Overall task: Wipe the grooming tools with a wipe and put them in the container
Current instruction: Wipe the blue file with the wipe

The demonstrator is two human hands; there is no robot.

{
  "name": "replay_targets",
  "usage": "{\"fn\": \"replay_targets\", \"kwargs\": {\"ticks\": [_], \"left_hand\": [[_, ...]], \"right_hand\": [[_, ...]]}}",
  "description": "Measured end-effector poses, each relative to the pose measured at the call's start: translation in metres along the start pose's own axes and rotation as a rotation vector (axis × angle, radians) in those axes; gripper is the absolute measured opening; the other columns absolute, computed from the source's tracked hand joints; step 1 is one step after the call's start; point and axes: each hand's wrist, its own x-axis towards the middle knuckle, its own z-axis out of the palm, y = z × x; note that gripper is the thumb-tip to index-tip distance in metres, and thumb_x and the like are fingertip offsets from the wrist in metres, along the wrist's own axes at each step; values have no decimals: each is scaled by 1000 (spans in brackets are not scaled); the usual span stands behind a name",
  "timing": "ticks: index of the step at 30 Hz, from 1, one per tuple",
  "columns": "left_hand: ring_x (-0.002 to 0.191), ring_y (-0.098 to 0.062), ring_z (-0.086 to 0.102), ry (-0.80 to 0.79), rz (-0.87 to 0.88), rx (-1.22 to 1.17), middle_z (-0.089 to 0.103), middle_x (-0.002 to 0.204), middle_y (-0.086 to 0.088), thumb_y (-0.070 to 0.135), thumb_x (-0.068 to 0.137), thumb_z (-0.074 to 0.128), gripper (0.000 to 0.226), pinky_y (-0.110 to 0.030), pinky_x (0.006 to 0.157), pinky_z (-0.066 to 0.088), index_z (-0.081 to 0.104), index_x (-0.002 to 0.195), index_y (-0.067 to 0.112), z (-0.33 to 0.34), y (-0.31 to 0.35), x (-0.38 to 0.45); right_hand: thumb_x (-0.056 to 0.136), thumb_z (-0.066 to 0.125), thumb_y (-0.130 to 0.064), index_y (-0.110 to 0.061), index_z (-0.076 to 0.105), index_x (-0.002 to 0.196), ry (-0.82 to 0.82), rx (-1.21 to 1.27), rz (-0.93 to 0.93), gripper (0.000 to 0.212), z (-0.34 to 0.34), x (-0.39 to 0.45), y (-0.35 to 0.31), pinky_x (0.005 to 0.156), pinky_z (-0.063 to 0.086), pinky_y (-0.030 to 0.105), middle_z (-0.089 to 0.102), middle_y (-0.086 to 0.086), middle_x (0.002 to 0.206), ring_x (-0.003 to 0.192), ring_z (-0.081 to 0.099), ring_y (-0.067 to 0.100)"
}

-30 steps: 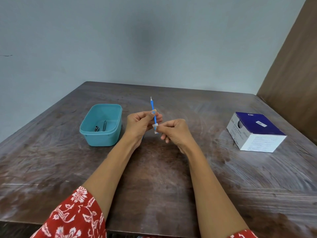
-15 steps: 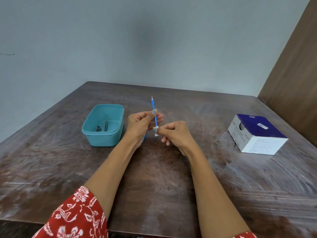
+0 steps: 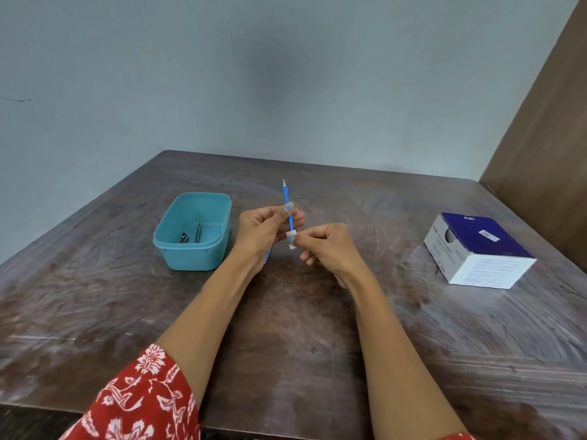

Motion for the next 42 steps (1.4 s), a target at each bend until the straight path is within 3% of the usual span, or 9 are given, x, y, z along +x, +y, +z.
{"fn": "replay_targets", "kwargs": {"ticks": [3, 8, 16, 21, 28, 42], "left_hand": [[86, -23, 71, 5, -4, -9, 72, 89, -12, 15, 86, 61, 15, -31, 80, 58, 69, 91, 3, 0, 1, 0], [86, -23, 70, -7, 5, 12, 71, 92, -14, 16, 86, 61, 16, -30, 77, 58, 69, 91, 4, 0, 0, 0], [89, -24, 70, 10, -21, 0, 72, 93, -14, 17, 86, 61, 17, -33, 81, 57, 68, 94, 4, -1, 0, 1], [88, -24, 70, -7, -14, -15, 73, 88, -12, 14, 86, 61, 15, -30, 78, 58, 69, 92, 3, -1, 1, 1], [85, -22, 71, -22, -2, -18, 74, 85, -9, 15, 86, 61, 14, -28, 75, 58, 69, 89, 4, -1, 1, 0], [90, -25, 70, 2, -27, -41, 72, 93, -15, 15, 85, 61, 17, -32, 79, 58, 68, 93, 2, -1, 1, 1]], "right_hand": [[80, 72, -13, -10, 73, 73, -25, -24, 19, 7, -1, -2, 1, 49, 46, 20, 67, 23, 73, 51, 54, 12], [82, 69, -13, -12, 73, 76, 15, 0, -20, 7, 1, -2, -1, 49, 47, 18, 66, 10, 65, 48, 54, 8], [82, 70, -13, -7, 73, 80, -11, -21, 2, 6, 1, -1, 0, 53, 49, 19, 65, 7, 60, 48, 56, 8], [80, 70, -11, -6, 73, 76, -49, -25, 28, 7, -1, -2, 1, 53, 50, 20, 68, 18, 70, 51, 57, 12], [81, 70, -10, -5, 73, 75, -14, 18, 3, 9, 0, -2, -2, 50, 48, 19, 63, 10, 58, 47, 54, 11], [80, 70, -11, -8, 73, 74, -27, -28, 15, 7, 1, -2, -2, 51, 47, 21, 67, 20, 69, 50, 55, 13]]}}
